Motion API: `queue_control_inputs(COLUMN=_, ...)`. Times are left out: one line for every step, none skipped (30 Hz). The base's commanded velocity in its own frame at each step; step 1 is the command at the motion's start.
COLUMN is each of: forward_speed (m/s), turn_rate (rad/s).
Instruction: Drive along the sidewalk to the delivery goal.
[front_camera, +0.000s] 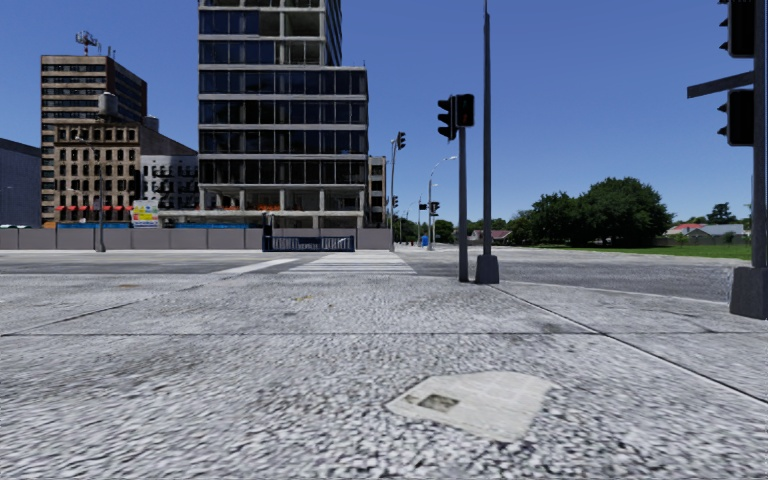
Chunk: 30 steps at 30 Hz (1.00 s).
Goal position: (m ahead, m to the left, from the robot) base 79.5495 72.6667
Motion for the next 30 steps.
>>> queue_control_inputs(forward_speed=2.0, turn_rate=0.0)
queue_control_inputs(forward_speed=2.0, turn_rate=0.0)
queue_control_inputs(forward_speed=2.0, turn_rate=0.0)
queue_control_inputs(forward_speed=2.0, turn_rate=0.0)
queue_control_inputs(forward_speed=2.0, turn_rate=0.0)
queue_control_inputs(forward_speed=2.0, turn_rate=0.0)
queue_control_inputs(forward_speed=2.0, turn_rate=0.0)
queue_control_inputs(forward_speed=2.0, turn_rate=0.0)
queue_control_inputs(forward_speed=2.0, turn_rate=0.0)
queue_control_inputs(forward_speed=2.0, turn_rate=0.0)
queue_control_inputs(forward_speed=2.0, turn_rate=0.0)
queue_control_inputs(forward_speed=2.0, turn_rate=0.0)
queue_control_inputs(forward_speed=2.0, turn_rate=0.0)
queue_control_inputs(forward_speed=2.0, turn_rate=0.0)
queue_control_inputs(forward_speed=2.0, turn_rate=0.0)
queue_control_inputs(forward_speed=2.0, turn_rate=0.0)
queue_control_inputs(forward_speed=2.0, turn_rate=0.0)
queue_control_inputs(forward_speed=2.0, turn_rate=0.0)
queue_control_inputs(forward_speed=2.0, turn_rate=0.0)
queue_control_inputs(forward_speed=2.0, turn_rate=0.0)
queue_control_inputs(forward_speed=2.0, turn_rate=0.0)
queue_control_inputs(forward_speed=2.0, turn_rate=0.0)
queue_control_inputs(forward_speed=2.0, turn_rate=0.0)
queue_control_inputs(forward_speed=2.0, turn_rate=0.0)
queue_control_inputs(forward_speed=2.0, turn_rate=0.0)
queue_control_inputs(forward_speed=2.0, turn_rate=0.0)
queue_control_inputs(forward_speed=2.0, turn_rate=0.0)
queue_control_inputs(forward_speed=2.0, turn_rate=0.0)
queue_control_inputs(forward_speed=2.0, turn_rate=0.0)
queue_control_inputs(forward_speed=2.0, turn_rate=0.0)
